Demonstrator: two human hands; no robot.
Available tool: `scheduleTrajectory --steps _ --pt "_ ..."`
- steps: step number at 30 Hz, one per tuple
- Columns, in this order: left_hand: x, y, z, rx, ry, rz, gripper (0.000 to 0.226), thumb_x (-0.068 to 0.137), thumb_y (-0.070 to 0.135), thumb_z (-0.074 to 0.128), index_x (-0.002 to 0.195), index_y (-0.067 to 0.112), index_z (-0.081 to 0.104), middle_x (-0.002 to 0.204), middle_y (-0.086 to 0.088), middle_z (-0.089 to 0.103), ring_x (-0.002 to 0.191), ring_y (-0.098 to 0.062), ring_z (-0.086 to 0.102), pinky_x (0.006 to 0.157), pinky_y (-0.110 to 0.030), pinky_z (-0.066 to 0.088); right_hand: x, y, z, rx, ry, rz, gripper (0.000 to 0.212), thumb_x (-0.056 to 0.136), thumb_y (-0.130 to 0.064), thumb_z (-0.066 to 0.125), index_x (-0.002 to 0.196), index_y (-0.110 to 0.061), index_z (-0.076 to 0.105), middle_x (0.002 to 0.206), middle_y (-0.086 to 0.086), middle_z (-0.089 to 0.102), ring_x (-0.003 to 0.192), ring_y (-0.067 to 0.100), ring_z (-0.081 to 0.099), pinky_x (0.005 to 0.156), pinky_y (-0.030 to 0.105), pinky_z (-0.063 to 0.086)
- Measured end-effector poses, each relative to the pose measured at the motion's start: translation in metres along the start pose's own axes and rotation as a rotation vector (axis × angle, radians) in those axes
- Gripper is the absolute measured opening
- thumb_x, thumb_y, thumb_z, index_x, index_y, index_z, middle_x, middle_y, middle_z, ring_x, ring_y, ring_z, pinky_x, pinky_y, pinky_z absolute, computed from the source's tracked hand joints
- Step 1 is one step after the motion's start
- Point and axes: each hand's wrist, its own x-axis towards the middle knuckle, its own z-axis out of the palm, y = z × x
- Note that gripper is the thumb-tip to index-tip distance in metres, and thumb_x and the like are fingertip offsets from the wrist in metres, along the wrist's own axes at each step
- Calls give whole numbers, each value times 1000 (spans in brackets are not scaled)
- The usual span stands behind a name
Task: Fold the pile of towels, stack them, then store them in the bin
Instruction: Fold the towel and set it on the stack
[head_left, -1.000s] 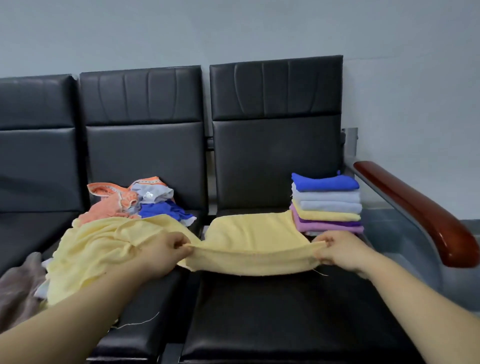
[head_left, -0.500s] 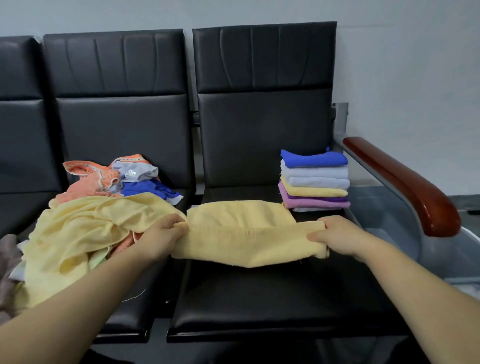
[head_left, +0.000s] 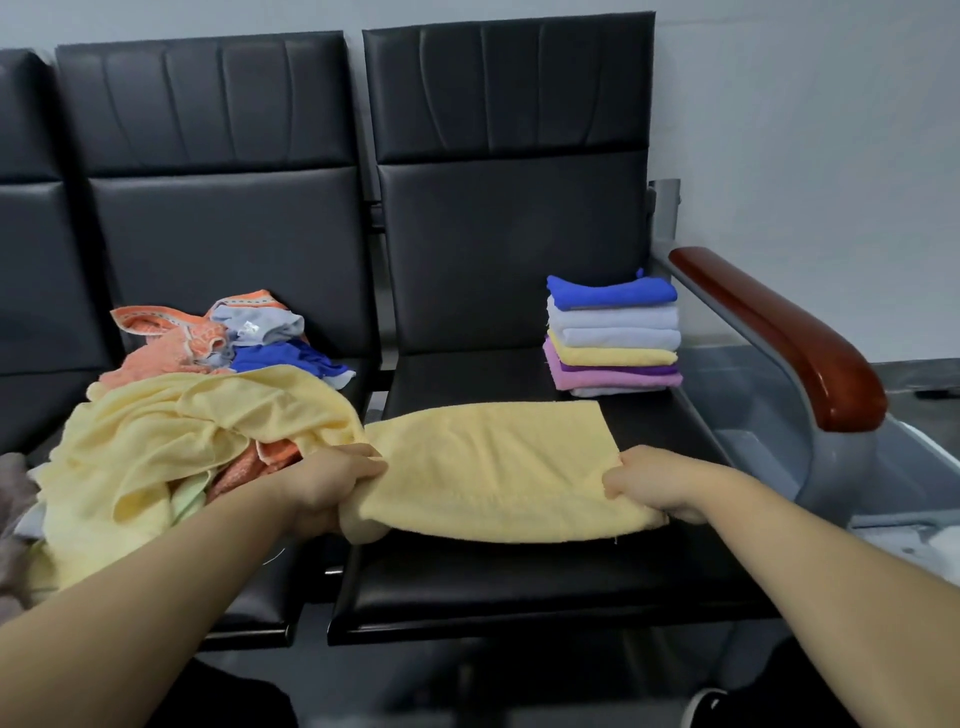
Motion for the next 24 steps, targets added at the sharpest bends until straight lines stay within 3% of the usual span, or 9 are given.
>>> scheduleTrajectory --steps 5,8,11,14,16,18,21,24 --pt "0 2 9 44 -97 47 17 104 13 53 92 6 63 80 -10 69 74 -21 67 70 -34 51 -7 8 -8 -137 -13 68 13 80 -22 61 88 -12 59 89 6 51 78 23 45 65 34 36" --pt "4 9 13 0 -40 107 18 104 14 53 107 1 66 99 -17 73 92 -31 70 82 -41 56 -3 8 -12 -105 61 44 9 80 -20 60 77 -14 53 83 5 47 74 22 41 63 35 32" --pt "13 14 9 31 77 116 20 103 16 55 114 6 68 115 -20 70 109 -37 66 100 -49 52 5 4 -18 11 169 -9 9 88 -20 61 82 -13 57 83 3 52 74 20 47 63 34 36" --pt "24 15 7 143 201 127 18 102 22 54 110 13 67 111 -14 66 104 -32 63 90 -46 54 16 -1 -23 46 290 -96 17 98 -27 57 107 -16 67 102 4 68 93 23 64 76 38 53" --pt "34 15 8 223 282 148 17 102 23 52 111 15 65 107 -9 62 97 -24 59 82 -40 50 24 -8 -21 48 337 -159 21 101 -31 56 113 -18 67 108 3 69 100 23 64 83 40 54" --pt "41 14 11 284 335 172 16 102 22 50 110 15 62 102 -4 60 89 -15 54 77 -36 44 36 -17 -15 28 351 -200 18 102 -33 55 107 -19 64 105 -1 65 95 17 61 75 35 49" --pt "52 16 17 345 381 175 17 103 22 47 109 15 61 96 1 58 84 -10 51 72 -33 40 58 -29 0 -94 334 -210 20 100 -30 53 84 -18 56 87 0 59 75 16 52 62 32 39" --pt "60 22 24 416 375 182 17 103 25 46 109 18 61 100 -1 60 90 -17 55 79 -35 44 70 -25 6 -170 353 -152 15 102 -22 50 88 -17 49 93 0 56 73 13 49 58 28 35"
